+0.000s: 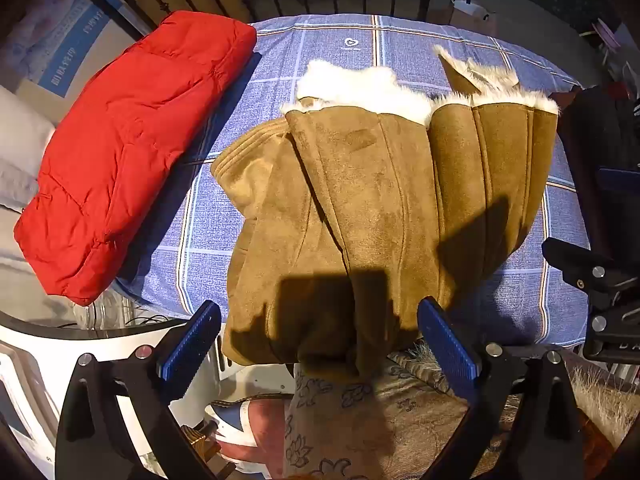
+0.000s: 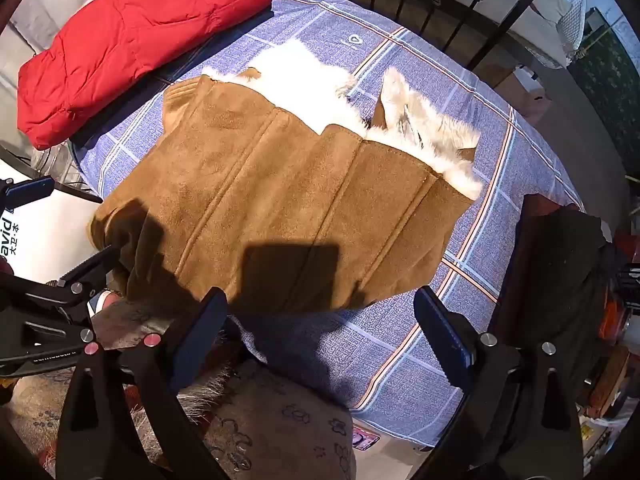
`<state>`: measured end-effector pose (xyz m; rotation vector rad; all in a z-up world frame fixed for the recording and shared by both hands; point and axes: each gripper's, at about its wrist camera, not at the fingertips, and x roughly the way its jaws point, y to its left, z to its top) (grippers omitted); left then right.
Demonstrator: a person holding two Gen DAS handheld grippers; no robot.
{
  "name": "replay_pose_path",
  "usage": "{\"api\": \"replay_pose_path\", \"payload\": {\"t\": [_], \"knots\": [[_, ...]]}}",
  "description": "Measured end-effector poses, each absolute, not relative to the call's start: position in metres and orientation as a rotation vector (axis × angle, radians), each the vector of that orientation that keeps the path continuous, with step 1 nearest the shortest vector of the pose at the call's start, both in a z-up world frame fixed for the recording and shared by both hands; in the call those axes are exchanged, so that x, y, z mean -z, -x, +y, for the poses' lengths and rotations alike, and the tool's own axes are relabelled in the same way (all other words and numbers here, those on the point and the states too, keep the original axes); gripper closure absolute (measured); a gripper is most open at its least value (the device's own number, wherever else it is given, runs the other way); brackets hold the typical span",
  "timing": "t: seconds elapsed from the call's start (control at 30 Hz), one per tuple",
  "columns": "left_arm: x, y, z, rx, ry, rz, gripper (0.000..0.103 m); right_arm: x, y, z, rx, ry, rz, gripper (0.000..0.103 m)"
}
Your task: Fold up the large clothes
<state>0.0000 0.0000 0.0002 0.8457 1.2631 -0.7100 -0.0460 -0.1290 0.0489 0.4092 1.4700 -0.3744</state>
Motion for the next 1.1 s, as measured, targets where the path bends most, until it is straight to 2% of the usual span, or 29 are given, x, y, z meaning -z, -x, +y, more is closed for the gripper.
{"api": "replay_pose_path", "payload": {"t": [1.1], "knots": [[-0.0003,0.0001,0.0001,0.71,-0.846,1.267,0.006,-0.0478,0.0455,-0.1261,0.376,-0.409,1.471,0.01]]}}
